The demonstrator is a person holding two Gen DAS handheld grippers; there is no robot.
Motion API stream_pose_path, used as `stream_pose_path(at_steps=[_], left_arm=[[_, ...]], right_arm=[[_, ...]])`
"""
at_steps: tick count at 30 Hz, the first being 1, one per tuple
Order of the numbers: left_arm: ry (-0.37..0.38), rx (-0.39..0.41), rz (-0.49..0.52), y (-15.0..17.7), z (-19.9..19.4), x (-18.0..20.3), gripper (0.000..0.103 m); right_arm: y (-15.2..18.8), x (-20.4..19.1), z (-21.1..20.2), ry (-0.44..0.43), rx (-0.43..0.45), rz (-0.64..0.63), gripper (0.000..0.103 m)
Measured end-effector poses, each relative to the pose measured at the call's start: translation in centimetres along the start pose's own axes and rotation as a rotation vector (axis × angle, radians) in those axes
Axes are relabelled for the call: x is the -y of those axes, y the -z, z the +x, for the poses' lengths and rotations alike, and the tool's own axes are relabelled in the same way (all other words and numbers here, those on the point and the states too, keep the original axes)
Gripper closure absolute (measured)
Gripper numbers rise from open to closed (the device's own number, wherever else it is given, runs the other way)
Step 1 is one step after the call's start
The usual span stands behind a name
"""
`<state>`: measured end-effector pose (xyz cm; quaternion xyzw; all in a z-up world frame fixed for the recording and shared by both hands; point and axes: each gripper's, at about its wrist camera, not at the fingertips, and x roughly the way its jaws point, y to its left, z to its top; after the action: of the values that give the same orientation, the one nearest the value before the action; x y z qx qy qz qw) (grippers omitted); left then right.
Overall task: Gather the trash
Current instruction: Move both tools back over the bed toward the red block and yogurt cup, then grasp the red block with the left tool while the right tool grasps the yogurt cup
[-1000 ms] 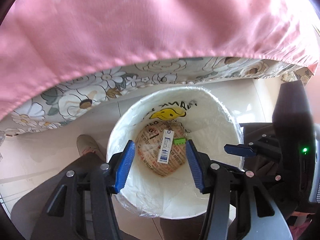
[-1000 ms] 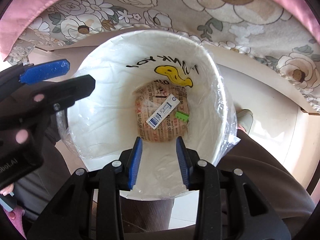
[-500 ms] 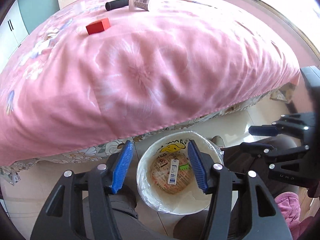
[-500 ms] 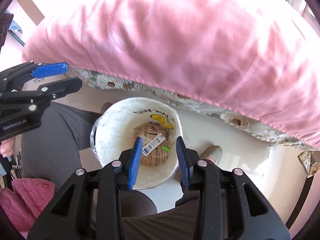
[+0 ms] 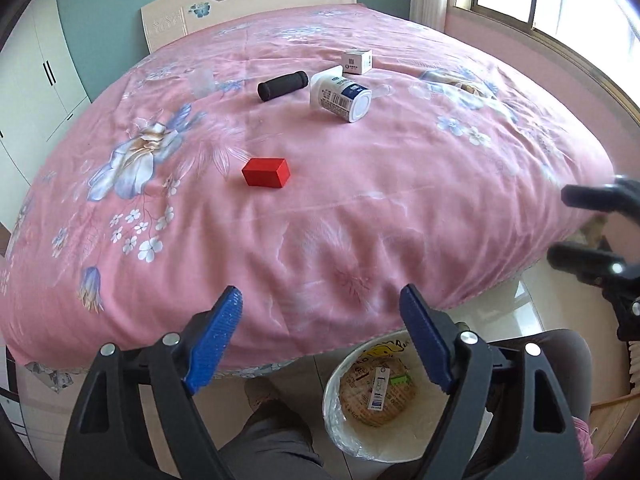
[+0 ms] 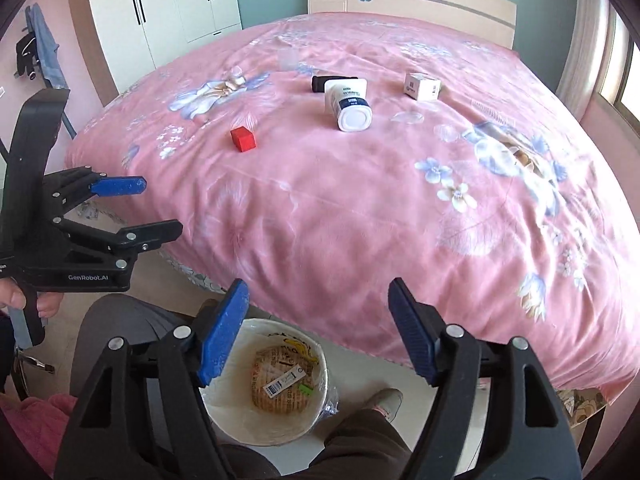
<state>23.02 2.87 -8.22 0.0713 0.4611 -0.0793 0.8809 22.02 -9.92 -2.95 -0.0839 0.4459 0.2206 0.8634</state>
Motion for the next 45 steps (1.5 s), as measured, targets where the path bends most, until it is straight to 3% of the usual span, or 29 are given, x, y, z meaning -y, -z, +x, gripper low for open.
stream_pose_path(at_steps=[12,28,34,38,39,41,45], left_arm=[[0.007,0.004,0.003,-4.1,4.2,-3.3,0.020],[0.070,-0.003,-0.027,-8.2,10.5,-5.7,0.021],[0.097,-0.013,-0.027,-8.9,11.7,-5.8,0.038],[0.121,-0.026,-0.042,-9.2,12.2,-5.8,0.056],[0.117,-0.033,-0.047,-9.2,12.3,-5.7,0.059],[0.111,-0.030,-0.051,-9.2,12.1,-5.6,0.059],[0.102,-0.029,-0.054,-9.2,11.8,-5.6,0.059]], right_arm=[[-8.7,0.4,4.1,0.013,0.040,-0.054,0.031],[-16.0,3.1,16.2,0.017,-0.051,-0.026,0.031],[-18.2,3.6,20.2,0.031,-0.098,-0.040,0.031],[-19.3,3.9,22.1,0.027,-0.128,-0.041,0.031],[-19.4,4.0,22.4,0.025,-0.133,-0.038,0.033],[-19.7,4.0,23.0,0.009,-0.153,-0.036,0.052],[-19.8,4.3,23.1,-0.011,-0.159,-0.004,0.055]])
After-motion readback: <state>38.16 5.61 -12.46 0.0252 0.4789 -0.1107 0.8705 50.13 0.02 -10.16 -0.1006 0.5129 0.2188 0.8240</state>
